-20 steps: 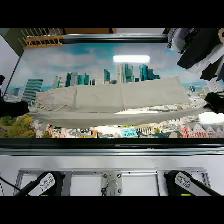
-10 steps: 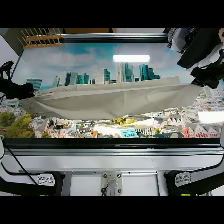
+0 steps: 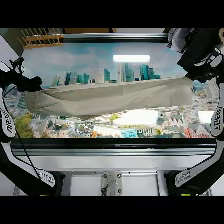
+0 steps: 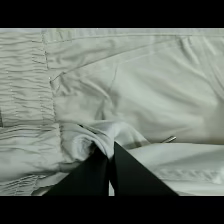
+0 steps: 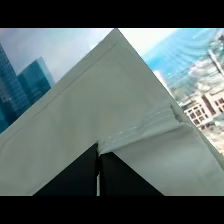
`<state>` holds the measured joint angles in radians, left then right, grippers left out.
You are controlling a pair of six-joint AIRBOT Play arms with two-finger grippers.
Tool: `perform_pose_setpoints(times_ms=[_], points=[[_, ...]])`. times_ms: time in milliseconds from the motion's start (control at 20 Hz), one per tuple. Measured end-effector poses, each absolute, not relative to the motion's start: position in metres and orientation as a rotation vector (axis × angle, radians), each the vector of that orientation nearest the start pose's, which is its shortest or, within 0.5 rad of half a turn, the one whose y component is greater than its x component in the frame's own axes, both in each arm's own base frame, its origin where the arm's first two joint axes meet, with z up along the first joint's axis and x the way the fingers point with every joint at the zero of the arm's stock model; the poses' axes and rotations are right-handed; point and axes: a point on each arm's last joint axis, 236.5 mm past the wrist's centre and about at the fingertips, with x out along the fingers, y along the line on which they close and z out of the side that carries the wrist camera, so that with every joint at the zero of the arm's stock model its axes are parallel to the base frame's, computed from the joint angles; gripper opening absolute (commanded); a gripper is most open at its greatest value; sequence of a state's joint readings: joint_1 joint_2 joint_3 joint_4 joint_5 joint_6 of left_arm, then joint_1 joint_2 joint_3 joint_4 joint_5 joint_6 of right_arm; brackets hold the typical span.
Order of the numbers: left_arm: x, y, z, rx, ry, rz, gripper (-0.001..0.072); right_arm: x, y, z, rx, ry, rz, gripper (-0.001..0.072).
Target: Fold the clothes and pants, and hang the long-sleeved shirts on hangers.
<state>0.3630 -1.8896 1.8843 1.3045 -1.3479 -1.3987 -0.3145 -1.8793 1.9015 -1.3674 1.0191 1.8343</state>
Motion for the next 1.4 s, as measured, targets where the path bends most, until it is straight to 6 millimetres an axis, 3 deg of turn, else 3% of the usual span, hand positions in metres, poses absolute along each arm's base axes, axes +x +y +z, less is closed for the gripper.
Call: perform_pose_setpoints(times_ms=[450, 500, 550, 600, 650, 800, 950, 1050, 1150, 1300, 1400], points=[[0.530, 0.127, -0.052, -0.318, 1.258, 0.032, 0.0010, 0.619, -0.137, -0.004, 0.582, 0.809, -0.301, 0.0008], [0.532, 0.127, -0.056, -0.323, 1.253, 0.031, 0.0190, 0.623, -0.136, -0.007, 0.587, 0.796, -0.301, 0.0044], [0.537, 0.125, -0.057, -0.334, 1.238, 0.027, 0.0541, 0.626, -0.136, -0.009, 0.595, 0.784, -0.303, 0.0277], [0.542, 0.124, -0.056, -0.345, 1.216, 0.024, 0.0684, 0.631, -0.134, -0.010, 0.604, 0.766, -0.299, 0.0599], [0.549, 0.122, -0.054, -0.367, 1.187, 0.025, 0.0672, 0.636, -0.132, -0.008, 0.628, 0.743, -0.293, 0.0651], [0.570, 0.123, -0.031, -0.430, 1.073, 0.053, 0.0672, 0.649, -0.124, 0.010, 0.712, 0.664, -0.265, 0.0650], [0.574, 0.140, 0.014, -0.448, 0.965, 0.099, 0.0671, 0.649, -0.127, 0.053, 0.718, 0.590, -0.237, 0.0650], [0.558, 0.155, 0.036, -0.439, 0.951, 0.143, 0.0671, 0.631, -0.129, 0.072, 0.639, 0.627, -0.222, 0.0650], [0.528, 0.171, 0.039, -0.448, 0.983, 0.210, 0.0672, 0.599, -0.133, 0.070, 0.566, 0.726, -0.229, 0.0651], [0.468, 0.179, 0.007, -0.520, 1.089, 0.303, 0.0673, 0.533, -0.147, 0.034, 0.547, 0.927, -0.284, 0.0650], [0.433, 0.170, -0.026, -0.600, 1.151, 0.337, 0.0672, 0.489, -0.149, 0.000, 0.611, 1.048, -0.321, 0.0651]])
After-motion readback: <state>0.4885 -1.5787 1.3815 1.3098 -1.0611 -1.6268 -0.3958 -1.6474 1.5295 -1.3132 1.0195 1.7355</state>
